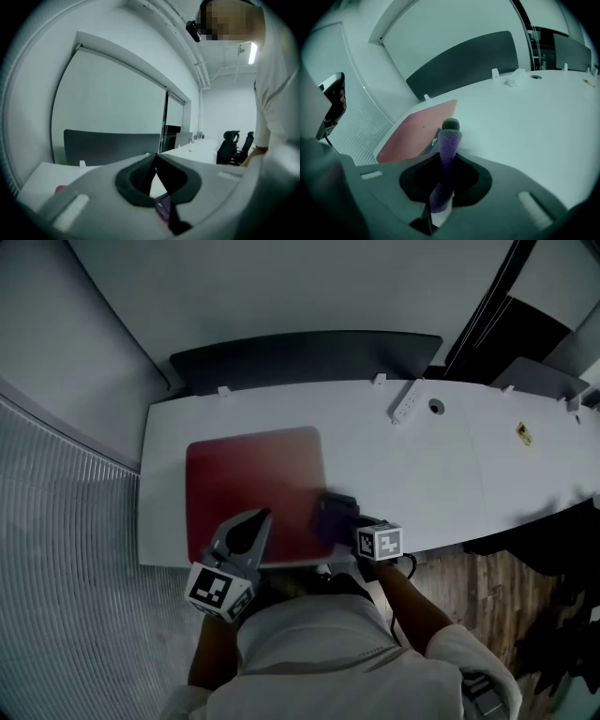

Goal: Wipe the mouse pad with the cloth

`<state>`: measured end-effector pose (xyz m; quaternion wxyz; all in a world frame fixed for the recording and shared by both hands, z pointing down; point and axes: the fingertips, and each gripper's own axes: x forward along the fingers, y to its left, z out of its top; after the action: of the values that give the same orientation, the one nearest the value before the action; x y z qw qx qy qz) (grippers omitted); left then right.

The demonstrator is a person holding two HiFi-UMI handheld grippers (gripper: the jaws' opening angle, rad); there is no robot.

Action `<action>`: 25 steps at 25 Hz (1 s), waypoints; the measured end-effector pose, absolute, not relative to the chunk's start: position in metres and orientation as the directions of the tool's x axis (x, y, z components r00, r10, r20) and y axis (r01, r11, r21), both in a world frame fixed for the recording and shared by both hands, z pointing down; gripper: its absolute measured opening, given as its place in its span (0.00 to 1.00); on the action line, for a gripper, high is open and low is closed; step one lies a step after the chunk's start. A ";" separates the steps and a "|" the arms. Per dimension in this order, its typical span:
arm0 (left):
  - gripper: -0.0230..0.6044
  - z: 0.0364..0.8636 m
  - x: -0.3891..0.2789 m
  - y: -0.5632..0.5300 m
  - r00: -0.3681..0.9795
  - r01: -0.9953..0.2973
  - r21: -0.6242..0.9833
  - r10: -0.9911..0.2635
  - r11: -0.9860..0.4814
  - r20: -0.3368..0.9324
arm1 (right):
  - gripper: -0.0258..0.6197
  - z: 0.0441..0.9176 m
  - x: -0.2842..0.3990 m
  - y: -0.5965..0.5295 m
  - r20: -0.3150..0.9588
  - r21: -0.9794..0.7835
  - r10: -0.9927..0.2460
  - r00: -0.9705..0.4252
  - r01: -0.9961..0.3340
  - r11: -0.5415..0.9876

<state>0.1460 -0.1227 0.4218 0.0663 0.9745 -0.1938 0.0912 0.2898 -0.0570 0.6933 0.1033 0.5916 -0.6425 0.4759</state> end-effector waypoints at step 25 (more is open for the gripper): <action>0.04 0.407 -0.155 -0.152 0.731 -0.675 0.093 -0.648 -0.732 0.215 | 0.12 0.531 -0.076 -0.180 0.288 -0.644 -0.643 -0.709 -0.641 0.418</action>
<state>-0.1546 -0.1516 0.4066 0.0825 0.9267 -0.3569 0.0843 -0.0761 -0.1803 0.5312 -0.0016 0.3814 -0.8420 0.3816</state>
